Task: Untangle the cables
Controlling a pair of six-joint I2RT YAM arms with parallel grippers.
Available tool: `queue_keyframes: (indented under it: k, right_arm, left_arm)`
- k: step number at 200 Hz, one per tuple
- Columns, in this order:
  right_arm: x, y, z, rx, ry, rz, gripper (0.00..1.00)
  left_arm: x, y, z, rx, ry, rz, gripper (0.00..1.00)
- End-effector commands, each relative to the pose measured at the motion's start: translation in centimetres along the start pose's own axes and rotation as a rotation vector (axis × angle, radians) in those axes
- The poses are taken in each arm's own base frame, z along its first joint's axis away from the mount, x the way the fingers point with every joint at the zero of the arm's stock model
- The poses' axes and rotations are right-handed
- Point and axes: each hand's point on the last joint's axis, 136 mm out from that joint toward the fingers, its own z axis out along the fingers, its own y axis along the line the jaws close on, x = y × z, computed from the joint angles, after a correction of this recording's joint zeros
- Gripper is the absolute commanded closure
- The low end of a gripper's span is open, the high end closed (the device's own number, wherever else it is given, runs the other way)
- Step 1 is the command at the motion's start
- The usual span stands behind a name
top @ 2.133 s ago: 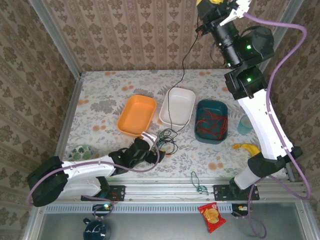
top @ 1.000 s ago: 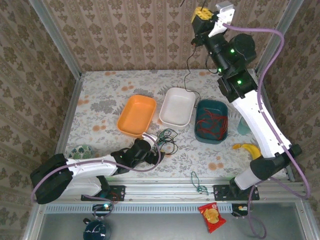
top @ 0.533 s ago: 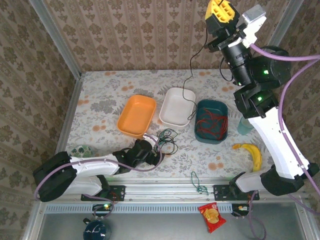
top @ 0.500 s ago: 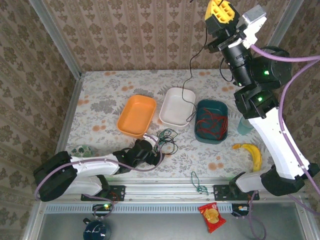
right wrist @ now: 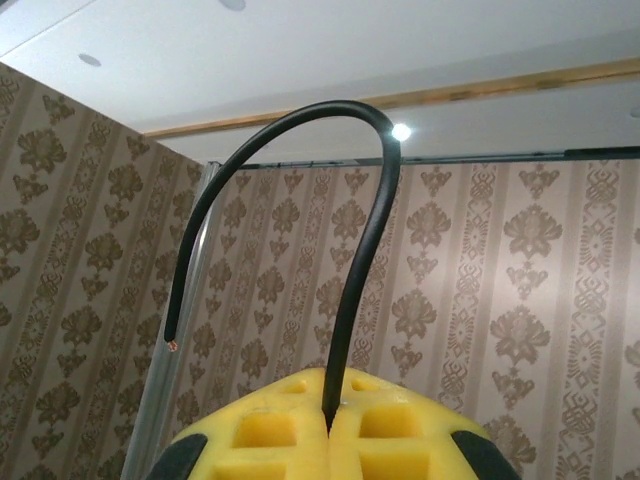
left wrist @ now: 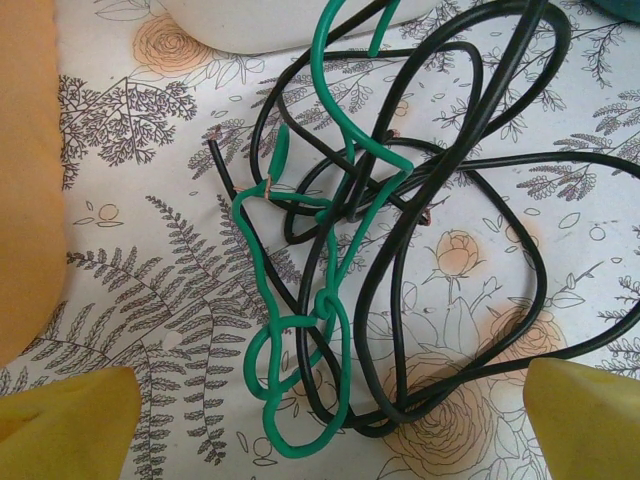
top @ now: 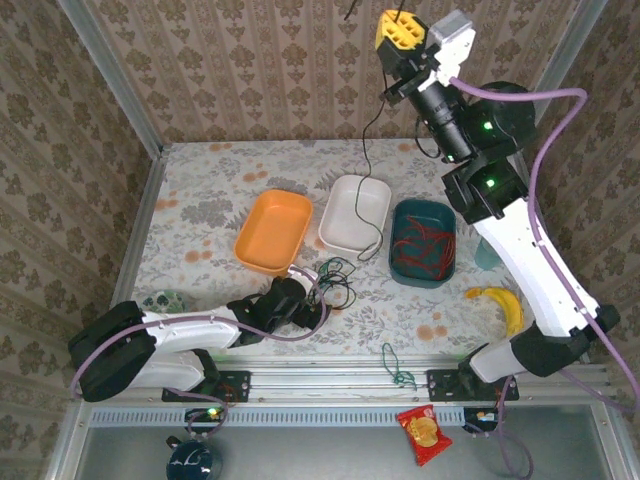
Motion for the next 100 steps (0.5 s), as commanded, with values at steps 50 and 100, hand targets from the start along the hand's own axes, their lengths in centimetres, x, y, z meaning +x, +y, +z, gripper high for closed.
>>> queue_keyframes:
  k: [50, 100]
  right_arm:
    - [-6.0, -1.8, 0.3, 0.060, -0.142, -0.015, 1.00]
    - [-3.4, -1.9, 1.5, 0.058, -0.077, 0.022, 1.00]
  left_arm:
    - [-1.1, -0.3, 0.1, 0.010, -0.023, -0.023, 0.01]
    - [-1.0, -0.3, 0.2, 0.007, -0.023, -0.023, 0.01]
